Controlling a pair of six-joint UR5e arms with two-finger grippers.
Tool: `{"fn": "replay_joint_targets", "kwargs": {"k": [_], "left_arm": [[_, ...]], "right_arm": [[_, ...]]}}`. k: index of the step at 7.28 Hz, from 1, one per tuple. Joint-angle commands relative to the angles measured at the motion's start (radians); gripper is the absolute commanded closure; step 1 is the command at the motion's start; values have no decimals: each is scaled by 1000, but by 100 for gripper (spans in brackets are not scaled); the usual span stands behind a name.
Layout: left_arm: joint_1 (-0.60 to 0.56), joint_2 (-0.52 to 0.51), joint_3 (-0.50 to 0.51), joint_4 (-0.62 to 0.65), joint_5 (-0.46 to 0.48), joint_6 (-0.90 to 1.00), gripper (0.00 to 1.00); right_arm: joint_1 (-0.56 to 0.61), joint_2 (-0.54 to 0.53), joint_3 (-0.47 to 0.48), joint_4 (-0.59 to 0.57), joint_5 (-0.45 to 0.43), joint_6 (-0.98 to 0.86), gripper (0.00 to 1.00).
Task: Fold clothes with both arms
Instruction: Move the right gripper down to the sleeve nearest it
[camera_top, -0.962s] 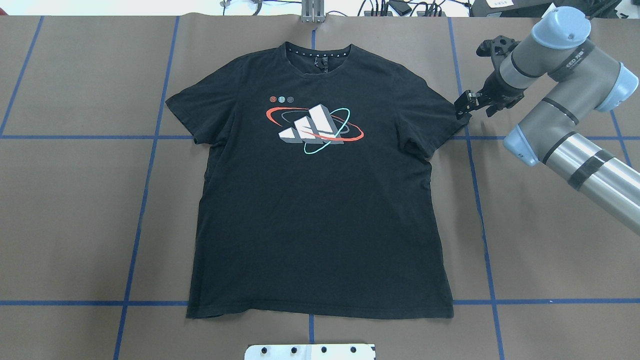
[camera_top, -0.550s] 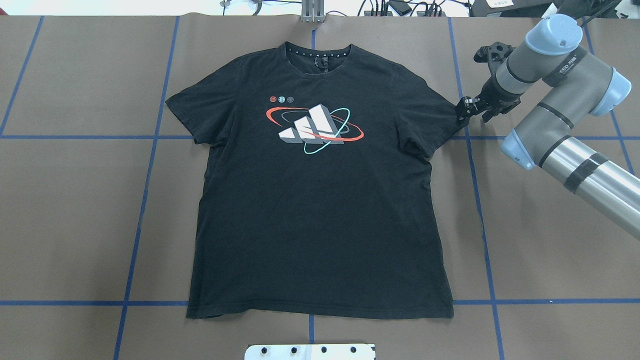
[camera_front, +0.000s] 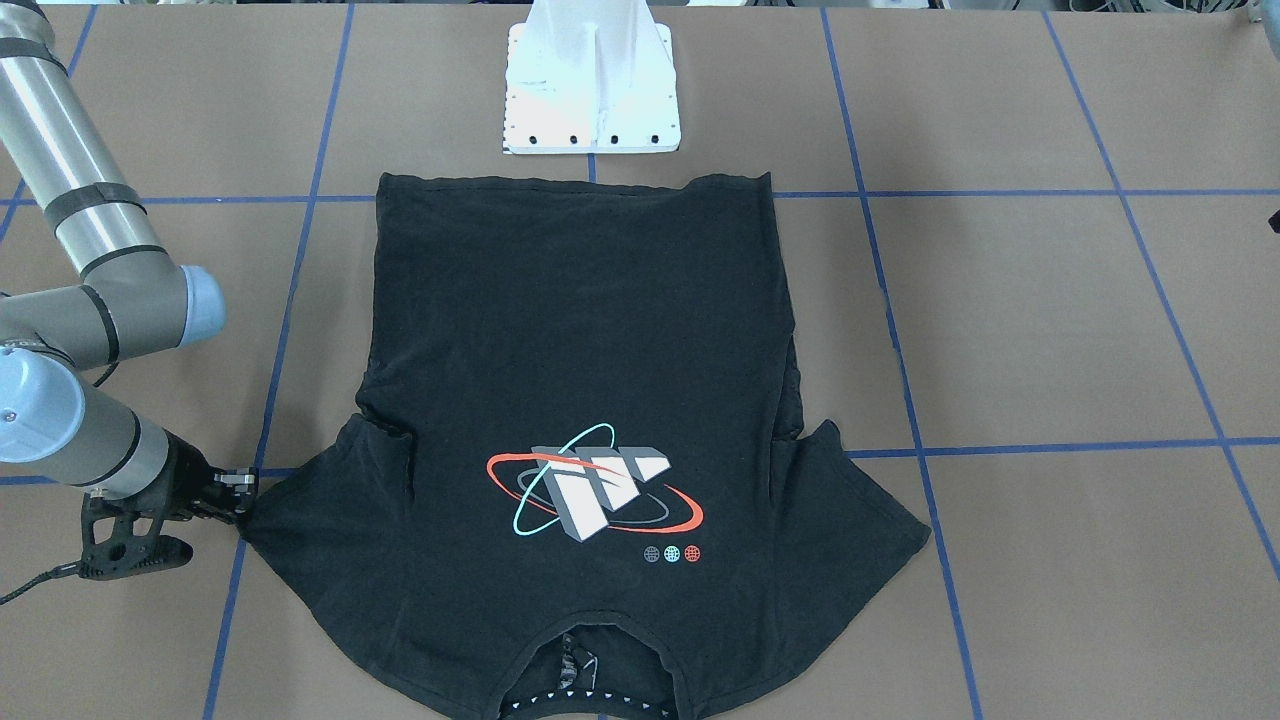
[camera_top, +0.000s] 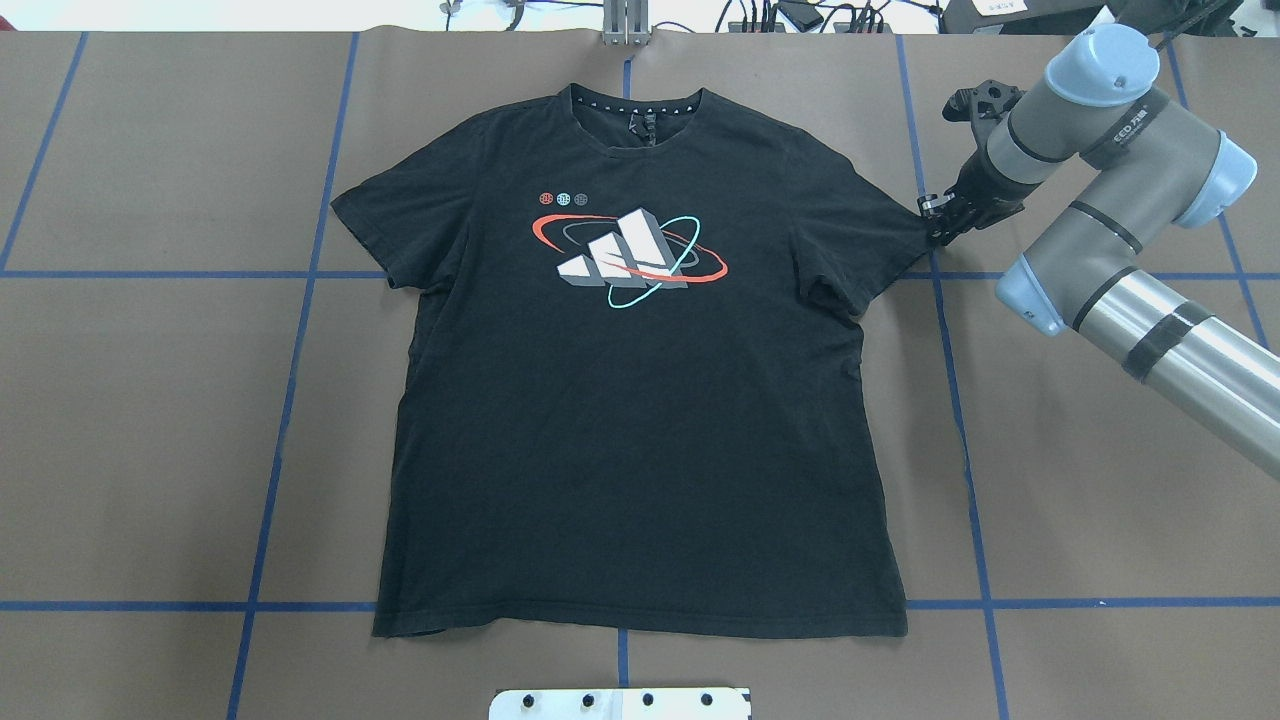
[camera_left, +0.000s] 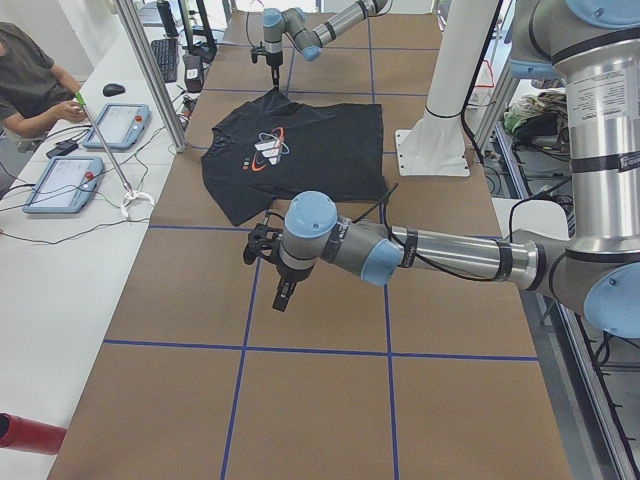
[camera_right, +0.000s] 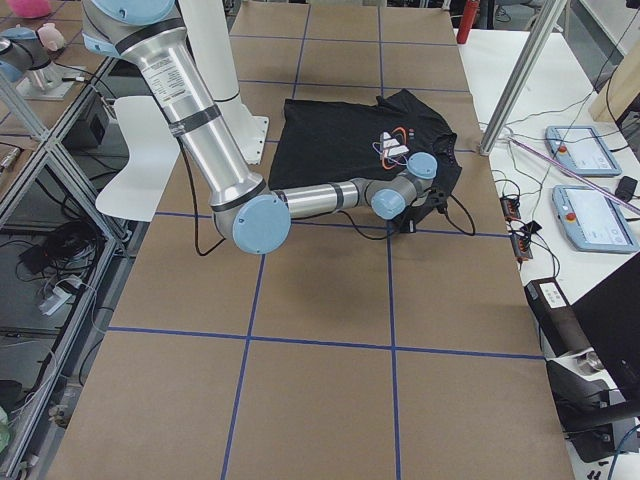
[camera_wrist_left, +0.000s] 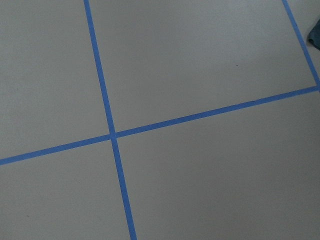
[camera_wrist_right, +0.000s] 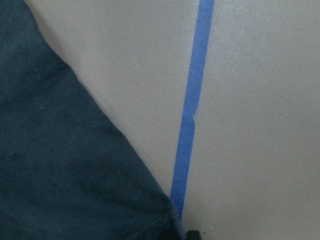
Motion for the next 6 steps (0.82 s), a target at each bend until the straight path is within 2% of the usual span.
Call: {"fn": "replay_joint_targets", "kwargs": {"k": [1,2,4,6], "left_arm": [[0,0,-2,0,0,0,1],[0,0,0,0,0,0,1],[0,0,-6,0,0,-5,1],[0,0,-8,-1,-2,-5,1]], "right_arm": [[0,1,0,0,-1,0,93],[2,3,1,0,-1,24,100],[9,39,9,-2,3,74,100],[9,55,91,-11,29,145,100]]}}
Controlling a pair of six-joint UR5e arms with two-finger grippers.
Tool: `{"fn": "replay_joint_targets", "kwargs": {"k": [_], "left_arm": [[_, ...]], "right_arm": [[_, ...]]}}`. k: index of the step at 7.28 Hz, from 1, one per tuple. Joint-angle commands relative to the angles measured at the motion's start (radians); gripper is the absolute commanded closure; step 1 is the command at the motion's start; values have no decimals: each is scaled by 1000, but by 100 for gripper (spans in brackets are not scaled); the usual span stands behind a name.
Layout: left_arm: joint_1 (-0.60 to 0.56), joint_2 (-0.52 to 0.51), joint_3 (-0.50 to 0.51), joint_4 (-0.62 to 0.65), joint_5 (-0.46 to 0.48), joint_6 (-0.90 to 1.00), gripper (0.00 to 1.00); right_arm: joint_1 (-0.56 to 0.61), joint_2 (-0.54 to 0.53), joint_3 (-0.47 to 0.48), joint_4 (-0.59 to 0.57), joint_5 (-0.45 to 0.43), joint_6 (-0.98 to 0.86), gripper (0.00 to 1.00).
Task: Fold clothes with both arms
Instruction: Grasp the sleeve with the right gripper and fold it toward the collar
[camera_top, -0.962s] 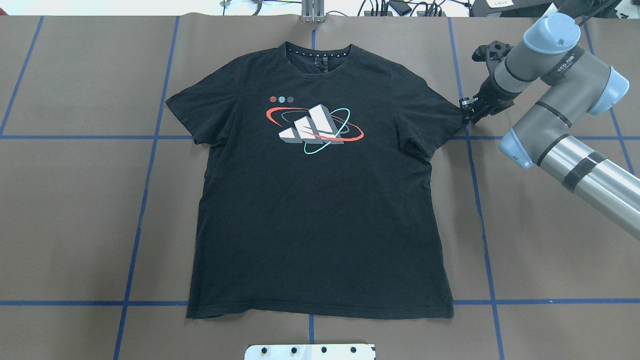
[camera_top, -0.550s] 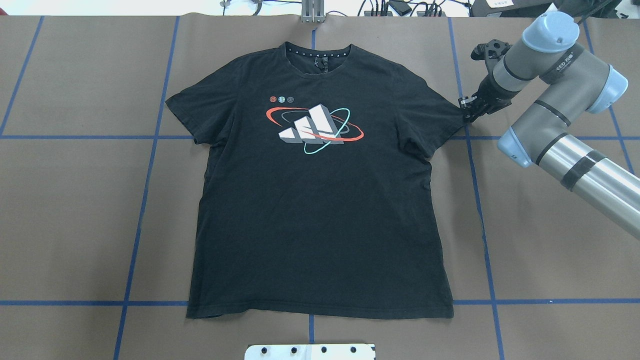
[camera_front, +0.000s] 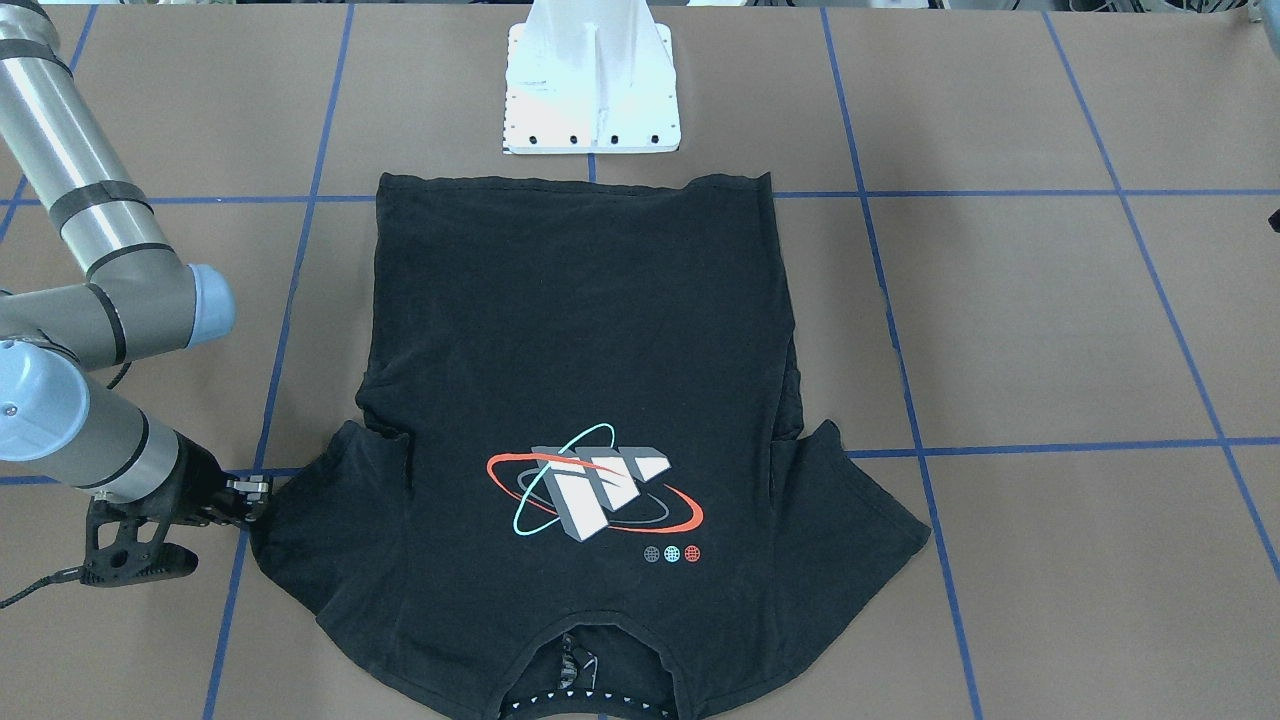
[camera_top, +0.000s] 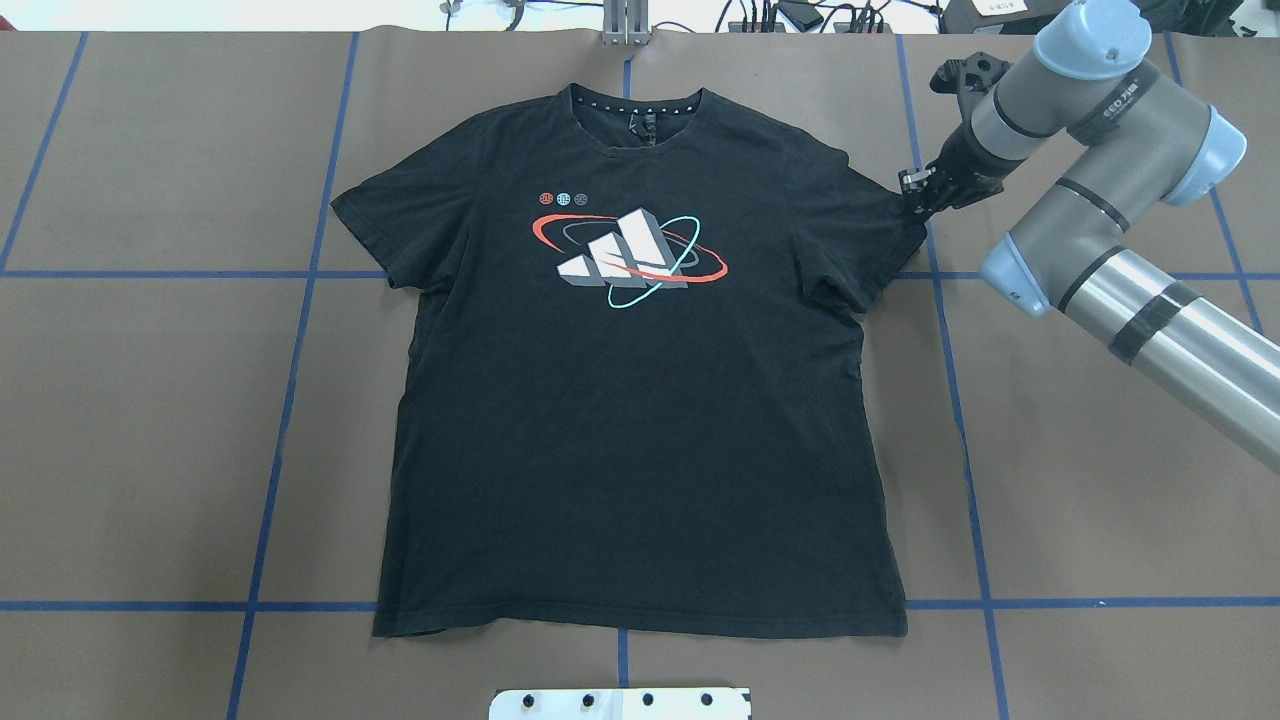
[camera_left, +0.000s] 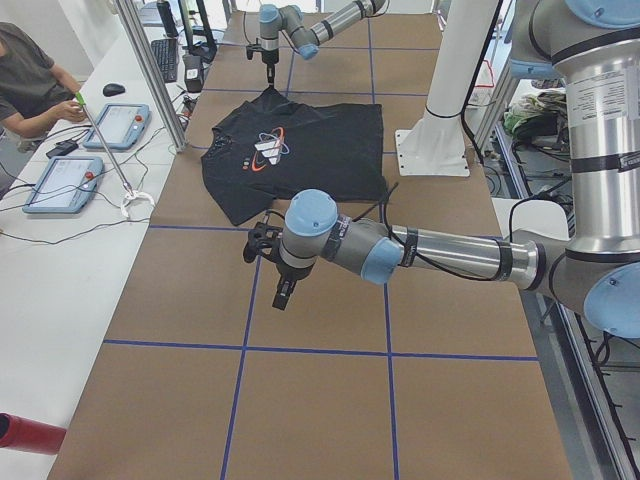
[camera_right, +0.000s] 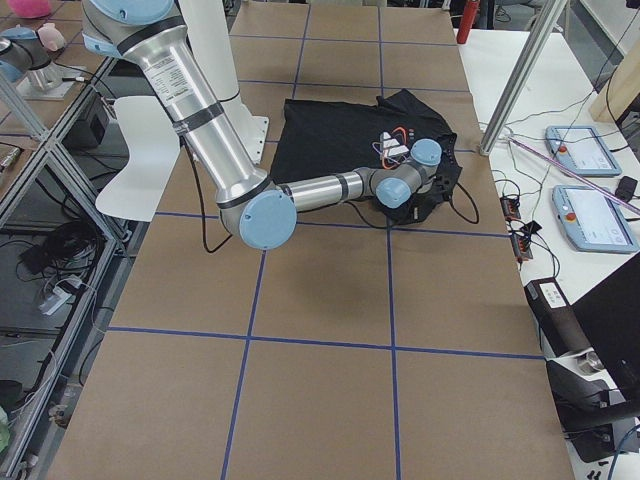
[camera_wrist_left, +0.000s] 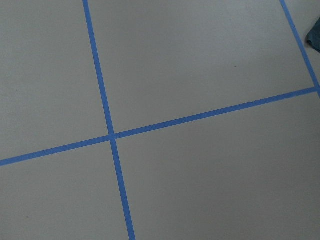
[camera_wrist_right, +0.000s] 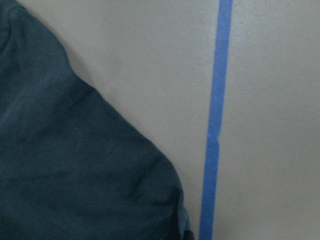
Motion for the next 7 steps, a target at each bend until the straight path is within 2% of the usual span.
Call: {"fn": "replay_joint_targets", "kwargs": {"k": [1,3,5,7], "left_arm": [[0,0,-1,-1,0,0,1],[0,0,-11,-1,0,0,1],[0,0,-11,-1,0,3,1],[0,0,-11,-1,0,2,1]], "right_arm": [[-10,47,59,-7,18,112,100],[-78,153,36,-8,9,269,100],[-120,259,-76,-7,-43,305,100],[-132,276,-98,-5,-65,306,100]]}}
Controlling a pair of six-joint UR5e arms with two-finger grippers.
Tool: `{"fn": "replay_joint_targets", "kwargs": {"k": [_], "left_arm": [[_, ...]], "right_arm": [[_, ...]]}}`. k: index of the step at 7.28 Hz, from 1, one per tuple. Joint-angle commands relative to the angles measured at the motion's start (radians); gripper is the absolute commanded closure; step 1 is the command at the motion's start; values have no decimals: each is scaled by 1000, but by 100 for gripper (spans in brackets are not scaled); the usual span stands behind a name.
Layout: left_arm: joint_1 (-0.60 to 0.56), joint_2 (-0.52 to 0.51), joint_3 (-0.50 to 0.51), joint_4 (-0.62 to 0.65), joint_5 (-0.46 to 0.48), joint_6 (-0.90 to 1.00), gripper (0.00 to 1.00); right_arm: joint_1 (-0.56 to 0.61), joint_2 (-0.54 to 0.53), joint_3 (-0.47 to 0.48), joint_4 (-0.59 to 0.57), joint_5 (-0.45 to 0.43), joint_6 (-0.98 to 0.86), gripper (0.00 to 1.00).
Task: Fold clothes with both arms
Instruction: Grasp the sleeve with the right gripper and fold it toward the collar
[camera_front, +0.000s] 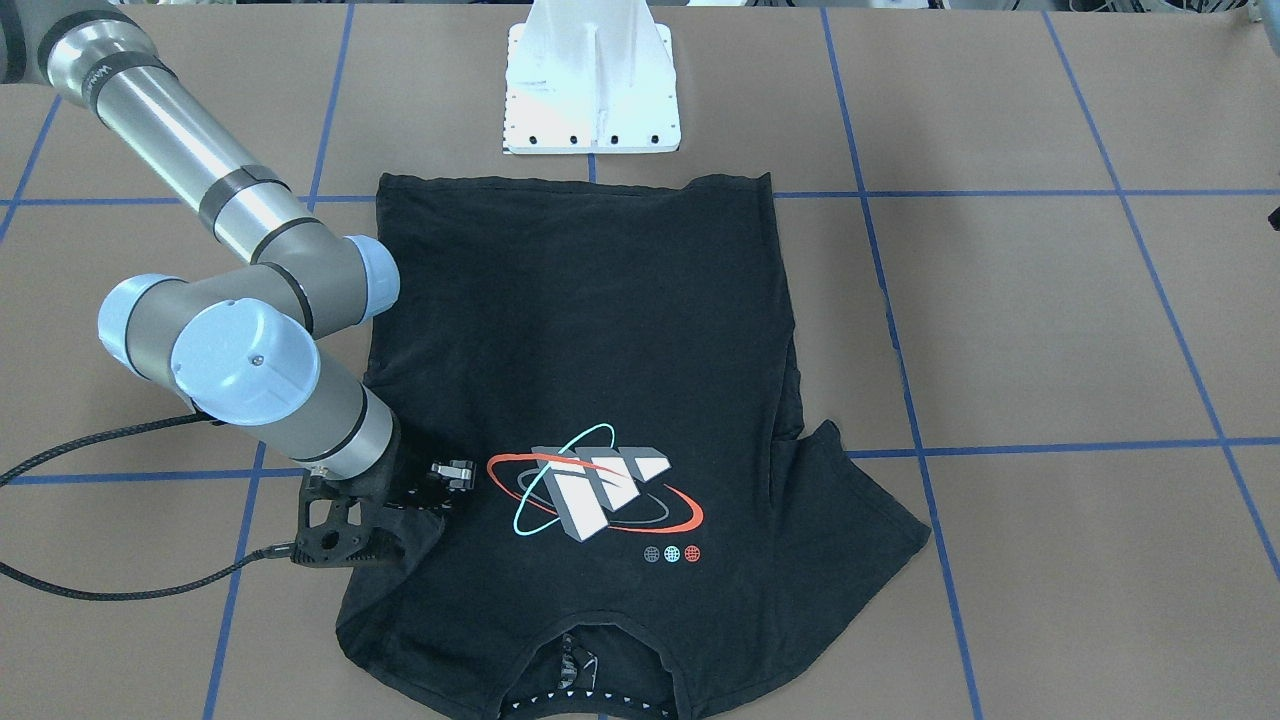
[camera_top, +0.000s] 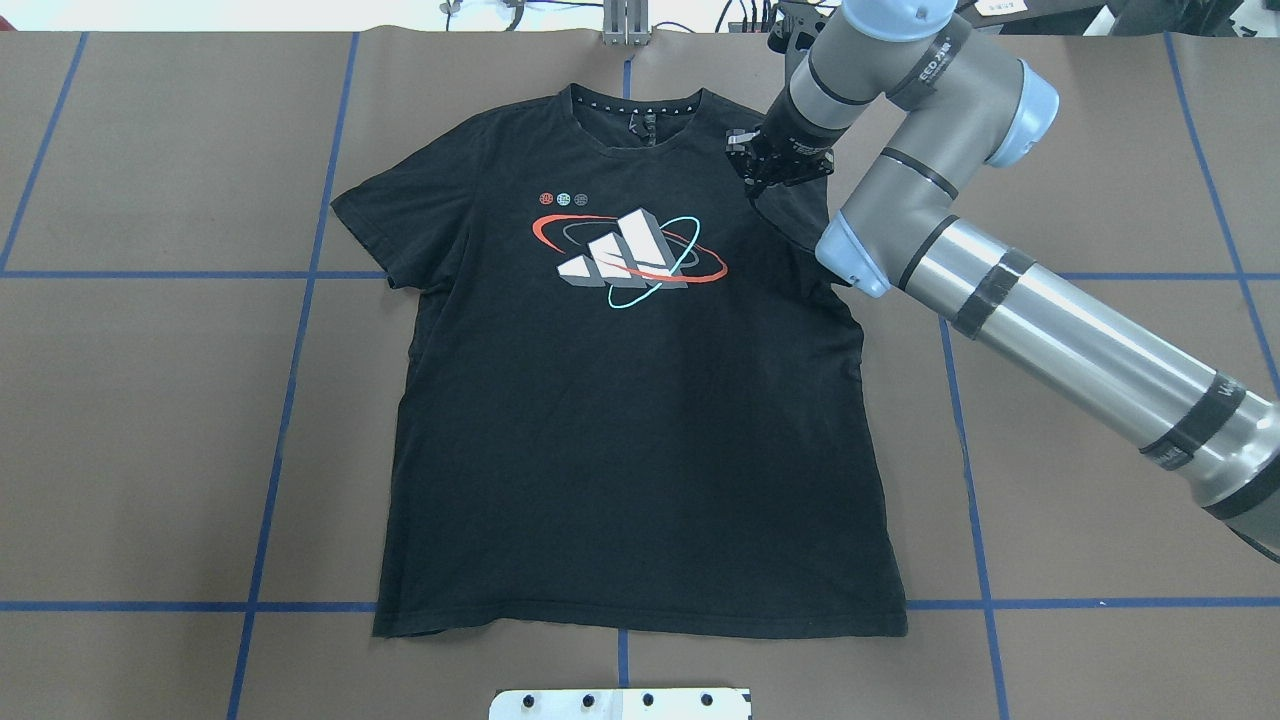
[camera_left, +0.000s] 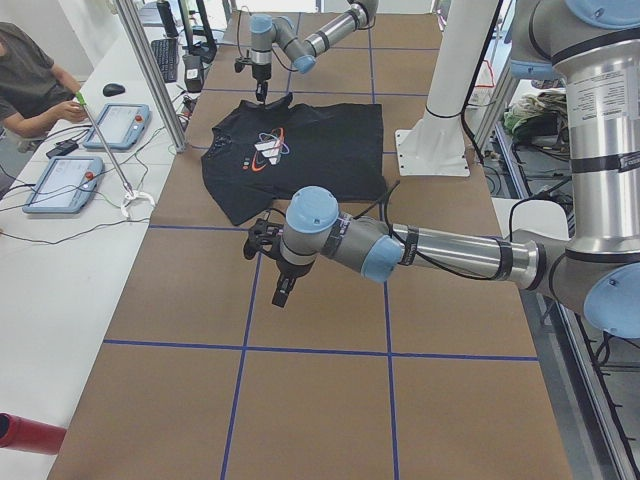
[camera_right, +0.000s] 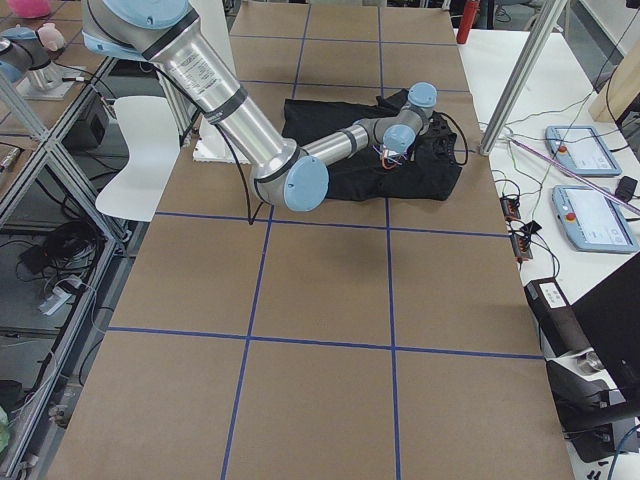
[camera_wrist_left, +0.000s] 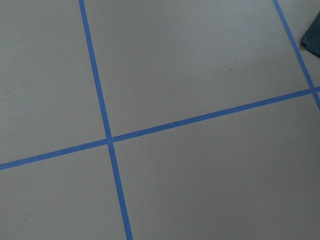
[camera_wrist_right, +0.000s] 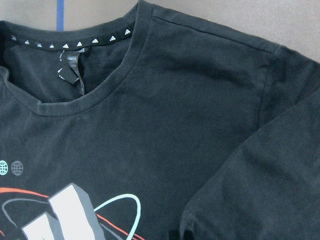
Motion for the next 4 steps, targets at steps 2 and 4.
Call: {"fn": "replay_joint_targets", "kwargs": {"k": [2,4], "left_arm": [[0,0,0,0,0,-2,1],[0,0,-2,0,0,-4,1]], "right_arm": [[-45,55,-69,2,-57,18,100],[-62,55,-81,4,-68,18,100]]}}
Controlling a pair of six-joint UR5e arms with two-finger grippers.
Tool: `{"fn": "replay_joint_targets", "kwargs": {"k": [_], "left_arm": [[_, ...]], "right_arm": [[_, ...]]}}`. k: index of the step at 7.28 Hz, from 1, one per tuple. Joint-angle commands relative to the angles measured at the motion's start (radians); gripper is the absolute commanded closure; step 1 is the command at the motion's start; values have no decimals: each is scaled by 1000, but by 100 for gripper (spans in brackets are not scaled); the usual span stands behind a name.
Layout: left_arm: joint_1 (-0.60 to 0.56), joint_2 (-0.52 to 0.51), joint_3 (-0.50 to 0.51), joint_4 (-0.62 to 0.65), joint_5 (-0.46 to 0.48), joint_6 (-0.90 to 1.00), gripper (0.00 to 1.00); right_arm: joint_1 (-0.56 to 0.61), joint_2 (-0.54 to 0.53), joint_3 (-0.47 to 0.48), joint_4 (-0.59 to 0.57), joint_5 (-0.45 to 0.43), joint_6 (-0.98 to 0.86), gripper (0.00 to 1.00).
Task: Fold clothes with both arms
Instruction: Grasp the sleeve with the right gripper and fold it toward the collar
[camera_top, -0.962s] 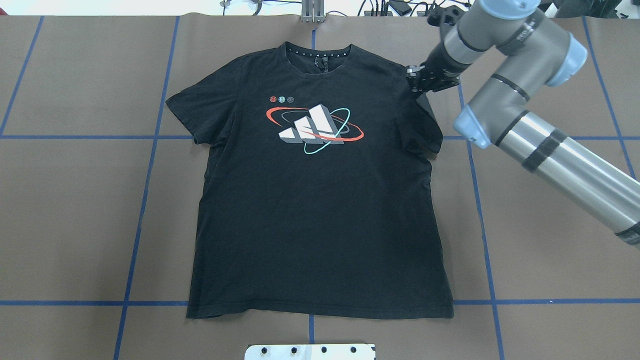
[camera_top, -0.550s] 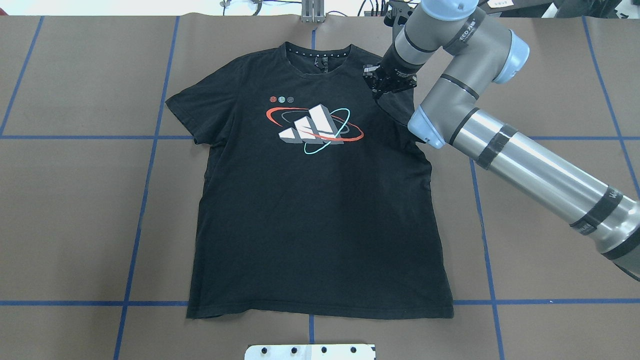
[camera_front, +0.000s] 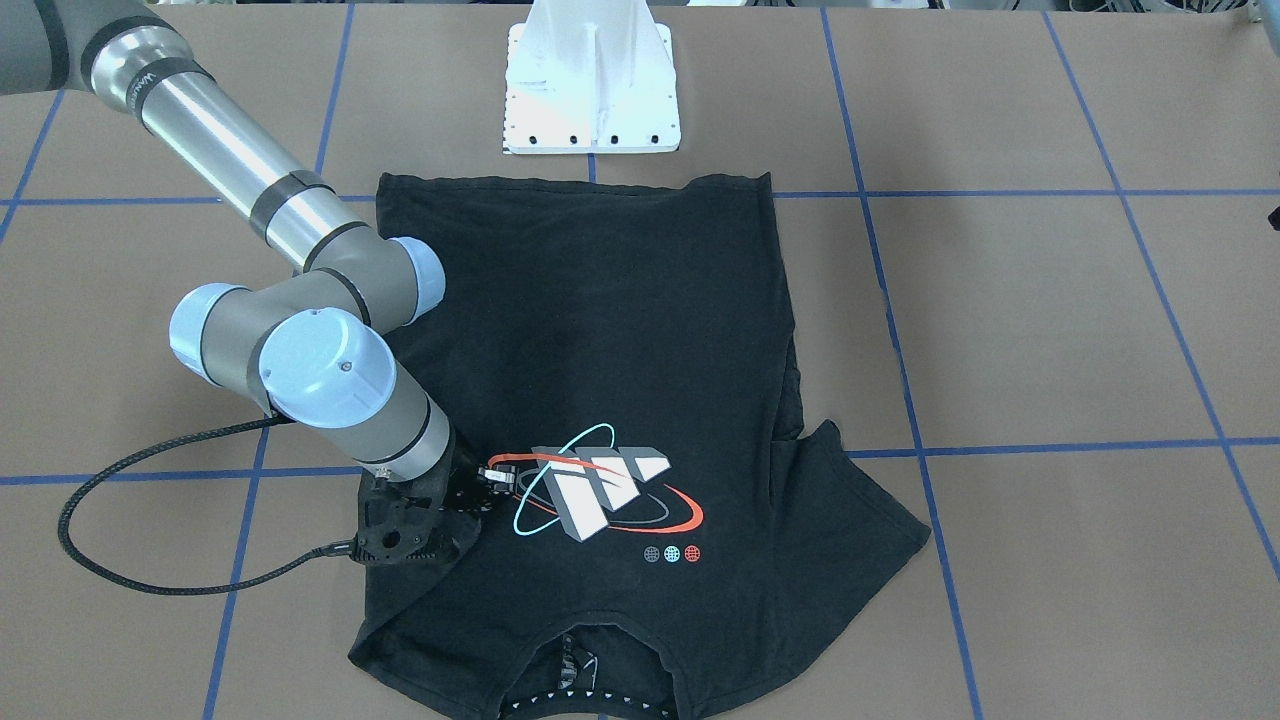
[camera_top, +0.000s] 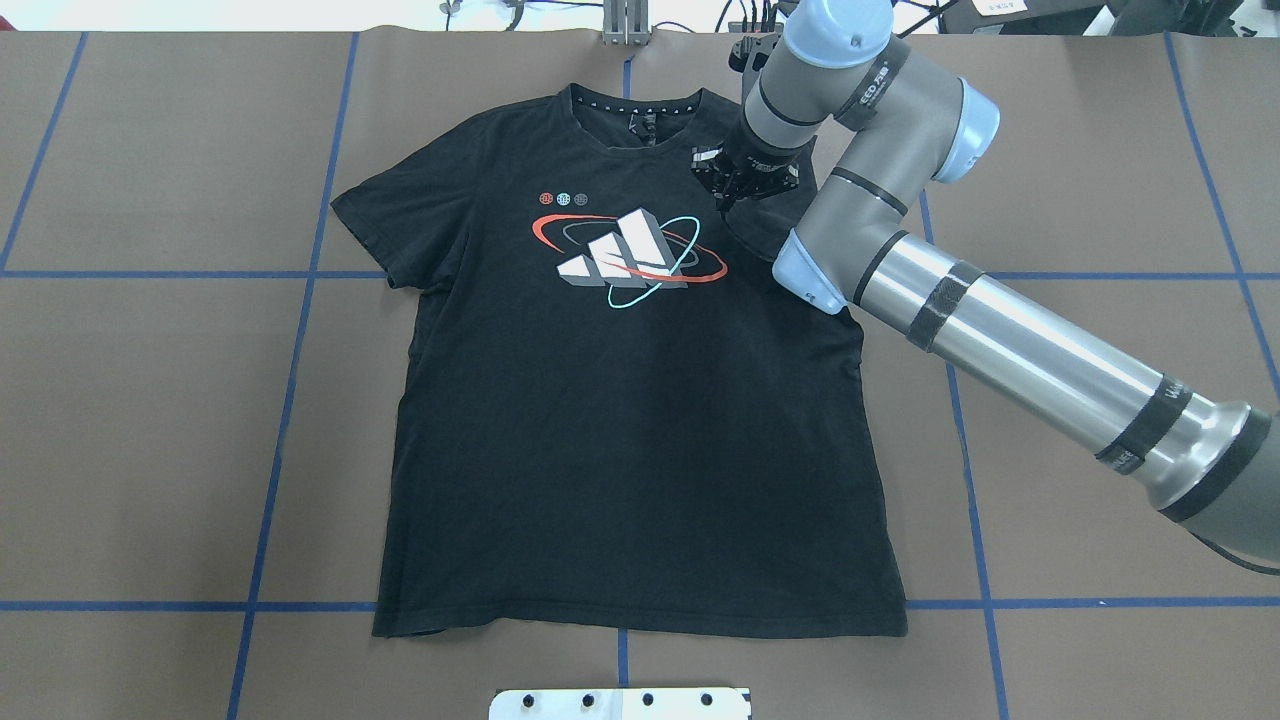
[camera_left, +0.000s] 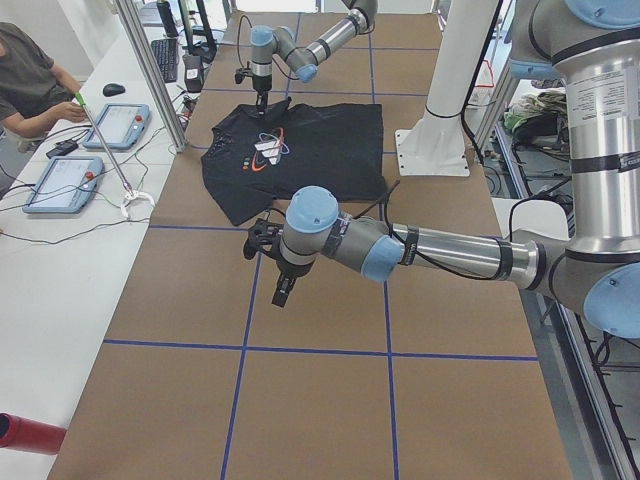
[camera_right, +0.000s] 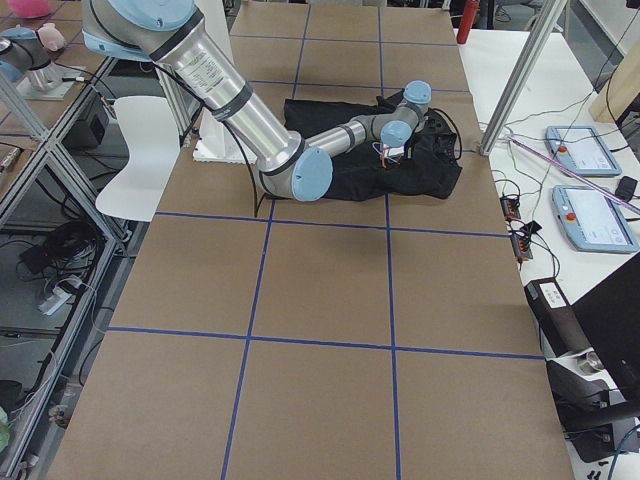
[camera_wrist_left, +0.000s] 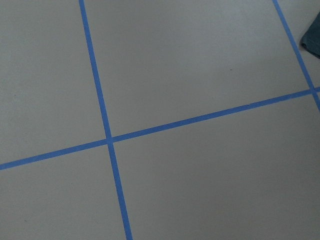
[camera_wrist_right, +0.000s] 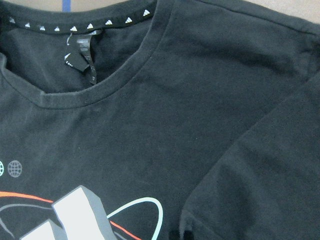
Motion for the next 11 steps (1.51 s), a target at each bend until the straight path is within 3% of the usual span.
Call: {"fn": "replay_joint_targets", "kwargs": {"k": [1,3,4,6,9,11], "left_arm": [[0,0,-1,0,0,-2,1],[0,-11,-1,1,-2,-7,1],[2,-29,0,2,-2,-7,1],[41,-151,37,5,-8,-121,1],[185,-357,85,2,-8,-344,1],[293,-568,254,3,1,-396,1]], "right_arm": [[-14,3,-14,1,-8,1,100],[-30,4,-16,1,-43,2,39],[-30,12,-16,4,-45,4,2],[-18,12,31,4,-34,37,1],[-8,-94,115,4,0,42,1],[4,-127,188,-6,47,82,1]]}}
